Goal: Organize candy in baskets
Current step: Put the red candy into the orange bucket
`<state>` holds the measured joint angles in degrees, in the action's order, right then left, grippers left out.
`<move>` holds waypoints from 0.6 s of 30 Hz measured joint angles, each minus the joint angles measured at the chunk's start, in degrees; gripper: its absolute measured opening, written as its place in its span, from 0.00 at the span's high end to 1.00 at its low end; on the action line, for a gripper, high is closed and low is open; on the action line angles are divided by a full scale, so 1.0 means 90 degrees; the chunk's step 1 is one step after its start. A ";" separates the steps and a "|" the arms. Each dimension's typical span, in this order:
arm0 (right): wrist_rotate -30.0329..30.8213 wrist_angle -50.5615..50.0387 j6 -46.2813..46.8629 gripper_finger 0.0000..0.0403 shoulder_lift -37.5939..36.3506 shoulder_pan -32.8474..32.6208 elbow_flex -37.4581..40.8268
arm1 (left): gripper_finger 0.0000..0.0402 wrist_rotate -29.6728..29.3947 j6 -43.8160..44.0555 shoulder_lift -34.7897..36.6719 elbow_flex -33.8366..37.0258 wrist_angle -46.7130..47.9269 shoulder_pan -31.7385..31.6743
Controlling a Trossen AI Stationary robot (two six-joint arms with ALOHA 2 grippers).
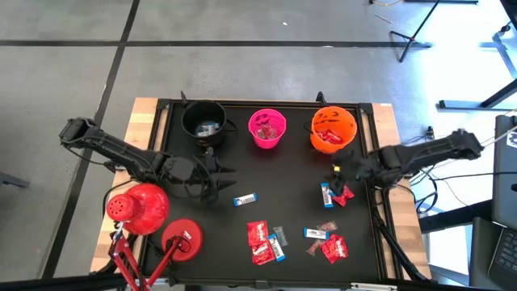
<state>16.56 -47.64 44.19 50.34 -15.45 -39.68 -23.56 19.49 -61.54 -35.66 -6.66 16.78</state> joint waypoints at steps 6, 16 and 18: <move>0.0542 -0.0499 0.1455 0.57 0.0617 -0.1014 0.0000 | 0.51 -0.0225 0.0130 0.0000 0.0000 0.0000 0.0066; -0.0465 -0.1134 0.2946 0.57 0.2128 -0.1245 0.0000 | 0.51 -0.0259 0.0158 0.0000 0.0000 0.0000 0.0063; -0.0791 -0.1136 0.2911 0.57 0.2387 -0.1258 0.0000 | 0.51 -0.0259 0.0158 -0.0001 0.0000 0.0000 0.0063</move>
<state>9.44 -57.87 70.39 71.83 -26.76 -39.68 -25.89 20.91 -61.54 -35.66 -6.66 17.34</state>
